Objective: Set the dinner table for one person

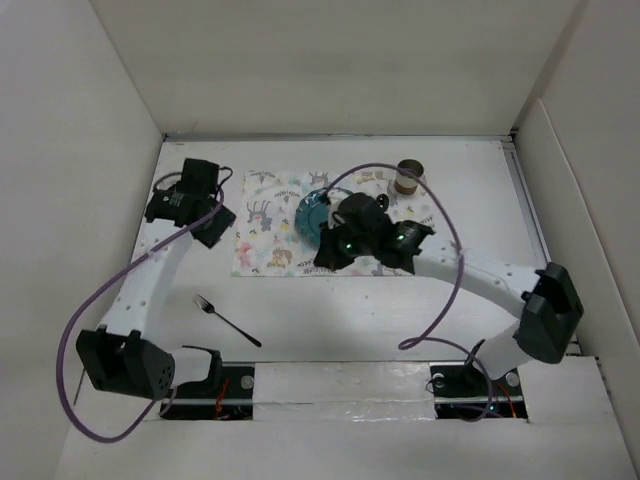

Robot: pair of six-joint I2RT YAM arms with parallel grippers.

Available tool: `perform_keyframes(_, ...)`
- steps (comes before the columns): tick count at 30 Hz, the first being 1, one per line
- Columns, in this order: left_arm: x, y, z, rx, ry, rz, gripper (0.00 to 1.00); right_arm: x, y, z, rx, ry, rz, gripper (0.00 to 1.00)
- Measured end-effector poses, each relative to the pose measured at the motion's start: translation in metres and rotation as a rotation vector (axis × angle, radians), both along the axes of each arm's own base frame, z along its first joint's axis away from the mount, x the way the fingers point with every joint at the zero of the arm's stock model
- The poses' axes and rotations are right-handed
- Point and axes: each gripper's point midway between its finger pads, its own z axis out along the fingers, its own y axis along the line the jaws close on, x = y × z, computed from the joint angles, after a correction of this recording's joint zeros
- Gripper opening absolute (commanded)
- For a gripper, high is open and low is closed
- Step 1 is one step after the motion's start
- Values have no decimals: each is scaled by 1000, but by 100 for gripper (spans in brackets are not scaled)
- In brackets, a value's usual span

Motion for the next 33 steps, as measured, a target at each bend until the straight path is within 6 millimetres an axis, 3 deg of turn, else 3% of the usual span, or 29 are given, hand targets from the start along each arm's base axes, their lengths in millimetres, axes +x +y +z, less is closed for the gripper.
perform_keyframes(2, 23, -6, 56, -14, -187, -19, 34, -20, 31, -23, -32, 25, 82, 3)
perform_keyframes(5, 33, -16, 123, -55, -417, -67, 32, -43, 76, -55, -87, 37, 177, 28)
perform_keyframes(6, 33, -17, 125, -57, -423, -68, 32, -41, 81, -54, -82, 17, 179, 35)
perform_keyframes(7, 29, -20, 146, -72, -498, -98, 32, -56, 106, -75, -110, 33, 231, 39)
perform_keyframes(12, 18, -29, 178, -76, -591, -227, 35, -76, 158, -124, -186, 15, 314, 47)
perform_keyframes(16, 14, -34, 209, -60, -679, -322, 38, -77, 192, -142, -214, -42, 323, 52)
perform_keyframes(20, 0, -40, 228, -68, -744, -392, 38, -74, 226, -143, -208, -102, 318, 52)
perform_keyframes(24, -13, -47, 234, -103, -772, -441, 38, -70, 252, -136, -185, -149, 319, 53)
perform_keyframes(28, -17, -53, 232, -128, -767, -468, 38, -70, 266, -134, -182, -174, 323, 52)
perform_keyframes(33, -13, -57, 229, -139, -749, -479, 39, -72, 269, -150, -226, -196, 324, 48)
